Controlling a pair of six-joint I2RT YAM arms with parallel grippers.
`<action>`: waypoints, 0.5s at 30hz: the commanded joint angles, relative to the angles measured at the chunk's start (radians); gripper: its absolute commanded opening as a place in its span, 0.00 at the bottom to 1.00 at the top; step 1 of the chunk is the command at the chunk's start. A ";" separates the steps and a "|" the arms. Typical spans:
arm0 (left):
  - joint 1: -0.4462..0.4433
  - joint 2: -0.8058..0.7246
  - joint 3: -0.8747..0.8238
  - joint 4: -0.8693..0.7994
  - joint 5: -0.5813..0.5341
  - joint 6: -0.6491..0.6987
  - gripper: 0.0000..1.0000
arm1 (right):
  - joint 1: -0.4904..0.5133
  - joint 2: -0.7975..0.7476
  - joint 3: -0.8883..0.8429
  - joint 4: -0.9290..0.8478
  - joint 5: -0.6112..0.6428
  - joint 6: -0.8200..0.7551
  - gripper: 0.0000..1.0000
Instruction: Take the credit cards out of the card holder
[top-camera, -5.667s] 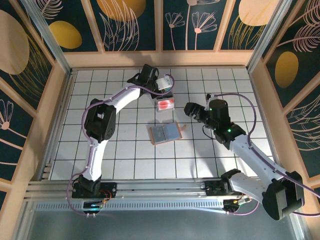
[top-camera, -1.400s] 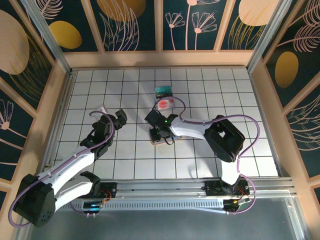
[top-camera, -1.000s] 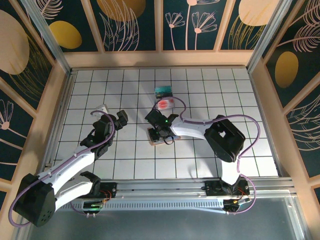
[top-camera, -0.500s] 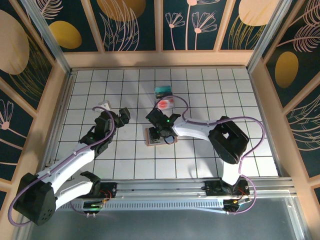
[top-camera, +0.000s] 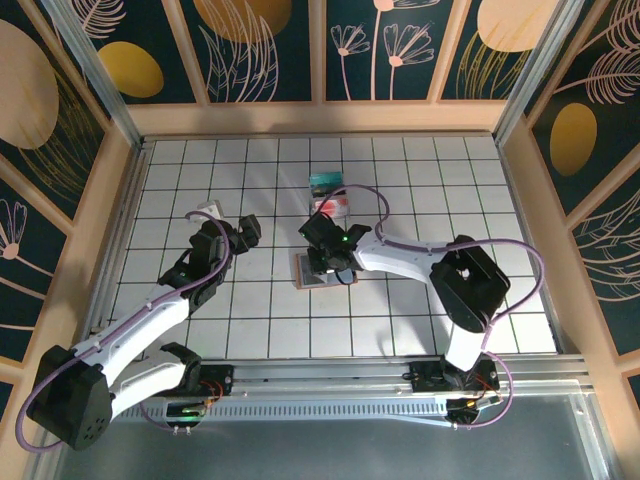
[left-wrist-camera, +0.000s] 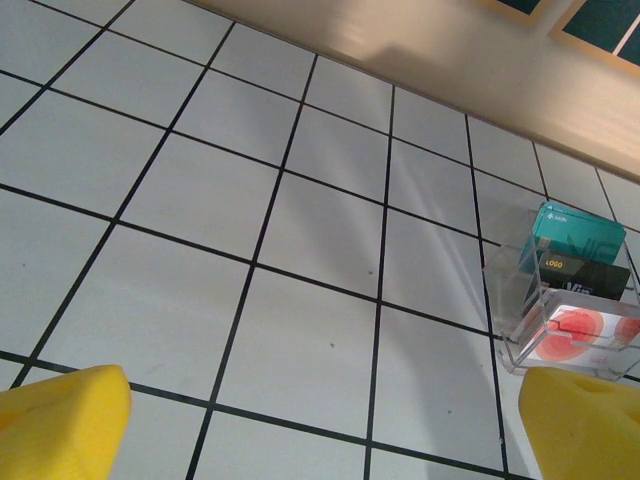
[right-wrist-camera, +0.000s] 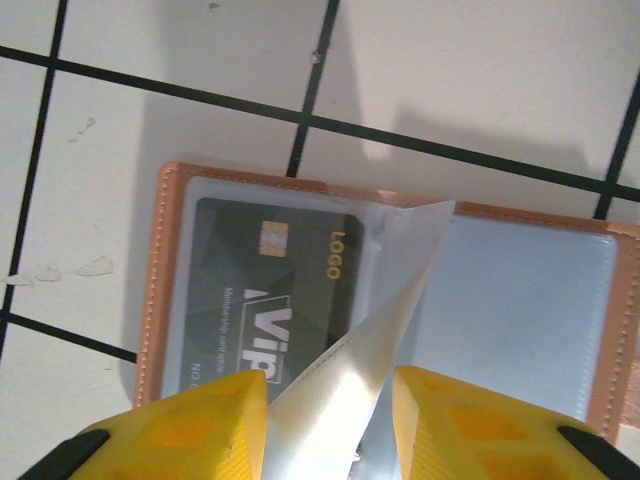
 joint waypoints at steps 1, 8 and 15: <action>0.003 0.006 0.032 -0.020 -0.019 0.016 0.99 | -0.016 -0.035 -0.026 -0.027 0.045 0.029 0.38; 0.004 0.024 0.041 -0.020 0.006 0.039 0.99 | -0.046 -0.045 -0.066 -0.033 0.046 0.046 0.38; -0.050 0.075 0.068 -0.047 -0.015 0.067 0.99 | -0.087 -0.073 -0.110 -0.025 0.046 0.050 0.38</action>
